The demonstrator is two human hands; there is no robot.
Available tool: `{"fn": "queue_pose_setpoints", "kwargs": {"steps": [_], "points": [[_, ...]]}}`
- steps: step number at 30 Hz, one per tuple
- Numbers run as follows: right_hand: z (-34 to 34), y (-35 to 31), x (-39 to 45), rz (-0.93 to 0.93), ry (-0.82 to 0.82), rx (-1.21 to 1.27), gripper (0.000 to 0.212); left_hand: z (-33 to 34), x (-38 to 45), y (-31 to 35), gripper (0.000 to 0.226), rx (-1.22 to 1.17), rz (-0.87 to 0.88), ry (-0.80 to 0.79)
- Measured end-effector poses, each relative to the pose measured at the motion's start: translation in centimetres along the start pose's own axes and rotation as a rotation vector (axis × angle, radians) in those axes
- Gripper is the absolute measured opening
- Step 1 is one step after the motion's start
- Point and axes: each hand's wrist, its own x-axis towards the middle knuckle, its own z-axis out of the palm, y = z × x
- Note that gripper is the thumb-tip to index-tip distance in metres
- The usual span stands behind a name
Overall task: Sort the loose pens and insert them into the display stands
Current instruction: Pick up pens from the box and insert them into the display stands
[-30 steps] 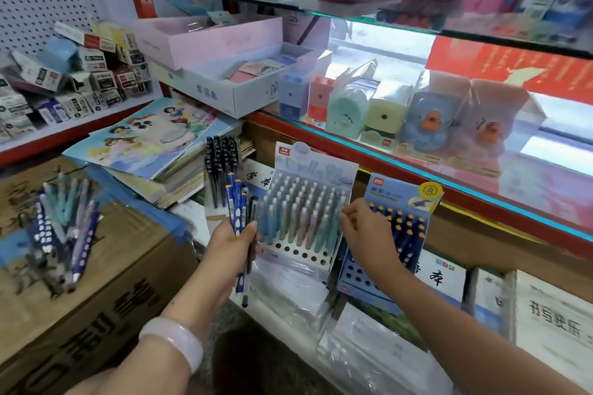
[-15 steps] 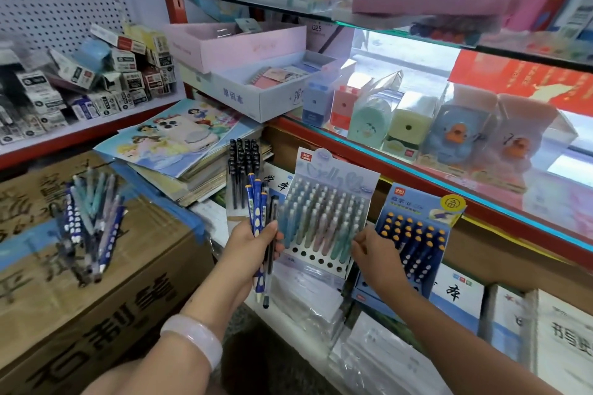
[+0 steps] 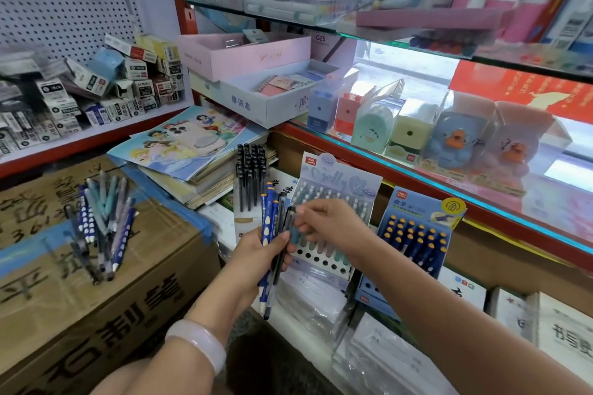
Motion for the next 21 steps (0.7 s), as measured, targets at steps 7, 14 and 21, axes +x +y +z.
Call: {"fn": "queue_pose_setpoints", "kwargs": {"steps": [7, 14, 21], "points": [[1.5, 0.0, 1.1, 0.128, -0.046, 0.185, 0.02, -0.7, -0.5, -0.2, 0.013, -0.022, -0.02, -0.077], [-0.3, -2.3, 2.0, -0.062, 0.11, 0.146, 0.007, -2.3, 0.0, 0.0, 0.017, -0.103, -0.035, 0.163], [-1.2, -4.4, 7.5, -0.417, 0.478, -0.216, 0.016, -5.8, 0.9, -0.3, 0.011, -0.04, -0.004, 0.373]]}}
